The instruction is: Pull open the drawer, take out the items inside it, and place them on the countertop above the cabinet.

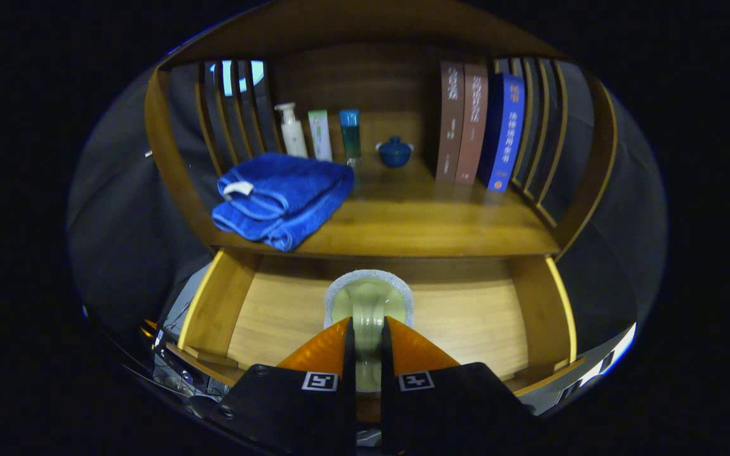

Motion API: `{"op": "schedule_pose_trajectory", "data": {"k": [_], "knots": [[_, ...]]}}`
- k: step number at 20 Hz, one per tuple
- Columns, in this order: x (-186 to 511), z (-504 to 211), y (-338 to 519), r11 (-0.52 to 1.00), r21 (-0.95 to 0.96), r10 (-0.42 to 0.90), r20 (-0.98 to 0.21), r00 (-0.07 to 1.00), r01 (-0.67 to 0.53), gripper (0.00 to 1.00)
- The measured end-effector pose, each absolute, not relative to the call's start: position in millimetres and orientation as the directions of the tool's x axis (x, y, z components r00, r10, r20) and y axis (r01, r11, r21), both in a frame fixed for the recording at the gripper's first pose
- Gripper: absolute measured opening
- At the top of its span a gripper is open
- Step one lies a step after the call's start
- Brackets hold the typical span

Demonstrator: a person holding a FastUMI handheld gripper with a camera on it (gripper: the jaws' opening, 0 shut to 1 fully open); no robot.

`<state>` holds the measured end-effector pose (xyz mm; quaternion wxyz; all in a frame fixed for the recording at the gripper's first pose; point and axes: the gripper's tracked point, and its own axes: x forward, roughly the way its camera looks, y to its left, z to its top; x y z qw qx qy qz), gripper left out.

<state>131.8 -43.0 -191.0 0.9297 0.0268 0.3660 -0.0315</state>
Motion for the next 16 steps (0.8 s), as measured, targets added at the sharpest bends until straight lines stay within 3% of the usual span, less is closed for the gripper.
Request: {"op": "schedule_pose_trajectory", "data": {"k": [10,16], "knots": [[283.9,-174.5,-64.3,0.995,0.044,-0.037,-0.674,0.738,0.091,0.2],[328.7,-203.3,-76.3,0.993,0.04,-0.042,-0.768,0.639,0.114,0.2]]}}
